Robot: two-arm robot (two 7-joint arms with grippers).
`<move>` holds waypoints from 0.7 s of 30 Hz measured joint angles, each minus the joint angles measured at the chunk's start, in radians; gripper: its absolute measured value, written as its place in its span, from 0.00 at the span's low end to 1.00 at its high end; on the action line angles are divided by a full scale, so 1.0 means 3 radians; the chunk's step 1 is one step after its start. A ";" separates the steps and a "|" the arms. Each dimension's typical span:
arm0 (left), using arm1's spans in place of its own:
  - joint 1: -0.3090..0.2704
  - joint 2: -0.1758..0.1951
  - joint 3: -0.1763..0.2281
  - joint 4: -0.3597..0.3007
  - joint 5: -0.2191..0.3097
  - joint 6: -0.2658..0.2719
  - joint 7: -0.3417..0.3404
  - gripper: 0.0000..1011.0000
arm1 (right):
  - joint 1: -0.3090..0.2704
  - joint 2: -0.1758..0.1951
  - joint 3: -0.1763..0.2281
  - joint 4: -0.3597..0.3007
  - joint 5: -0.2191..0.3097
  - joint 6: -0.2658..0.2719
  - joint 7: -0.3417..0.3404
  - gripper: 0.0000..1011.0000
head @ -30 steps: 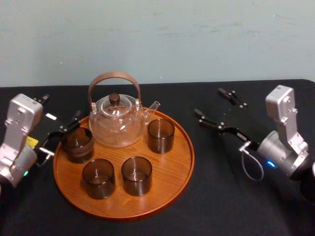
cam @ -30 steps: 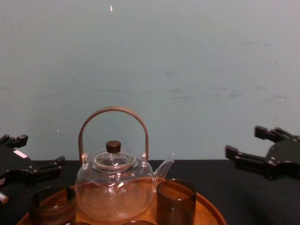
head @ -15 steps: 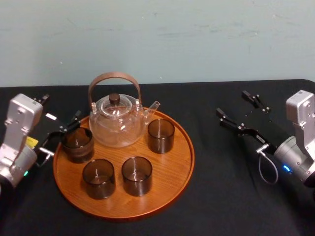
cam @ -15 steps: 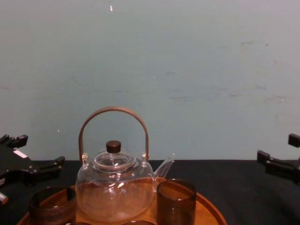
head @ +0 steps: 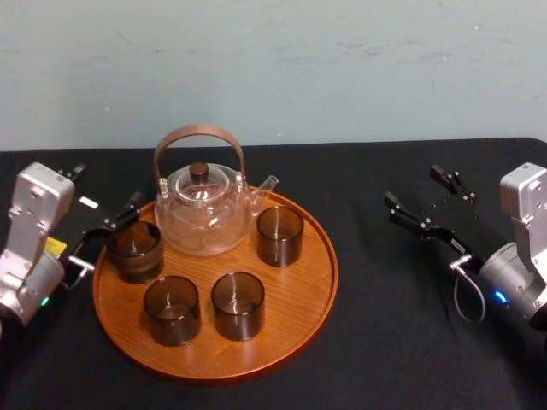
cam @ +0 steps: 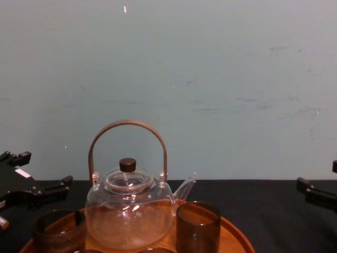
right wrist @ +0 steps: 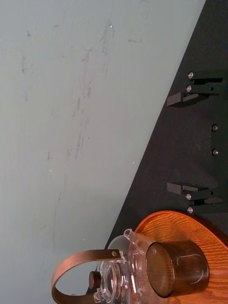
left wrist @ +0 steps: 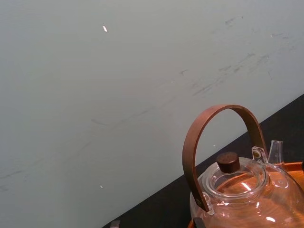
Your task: Pick up the glass from the table and place it on the tray.
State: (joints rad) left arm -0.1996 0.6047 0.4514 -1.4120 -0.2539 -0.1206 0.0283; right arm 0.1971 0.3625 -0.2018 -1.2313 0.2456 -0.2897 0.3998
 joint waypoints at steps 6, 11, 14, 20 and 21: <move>0.0000 0.0000 0.0000 0.0000 0.0000 0.0000 0.0000 0.99 | 0.0000 0.0004 0.0000 -0.0005 0.0000 0.0001 0.0000 0.99; 0.0000 0.0000 0.0000 0.0000 0.0000 0.0000 0.0000 0.99 | 0.0000 0.0008 0.0000 -0.0010 0.0004 0.0002 0.0000 0.99; 0.0000 0.0000 0.0000 0.0000 0.0000 0.0000 0.0000 0.99 | -0.0001 0.0009 -0.0001 -0.0013 0.0006 0.0002 0.0000 0.99; 0.0000 0.0000 0.0000 0.0000 0.0000 0.0000 0.0000 0.99 | -0.0002 0.0011 -0.0003 -0.0016 0.0009 0.0002 0.0002 0.99; 0.0000 0.0000 0.0000 0.0000 0.0000 0.0000 0.0000 0.99 | -0.0002 0.0011 -0.0003 -0.0016 0.0009 0.0002 0.0002 0.99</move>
State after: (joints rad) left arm -0.1995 0.6047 0.4514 -1.4120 -0.2539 -0.1206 0.0283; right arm 0.1963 0.3658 -0.2029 -1.2361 0.2483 -0.2891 0.4003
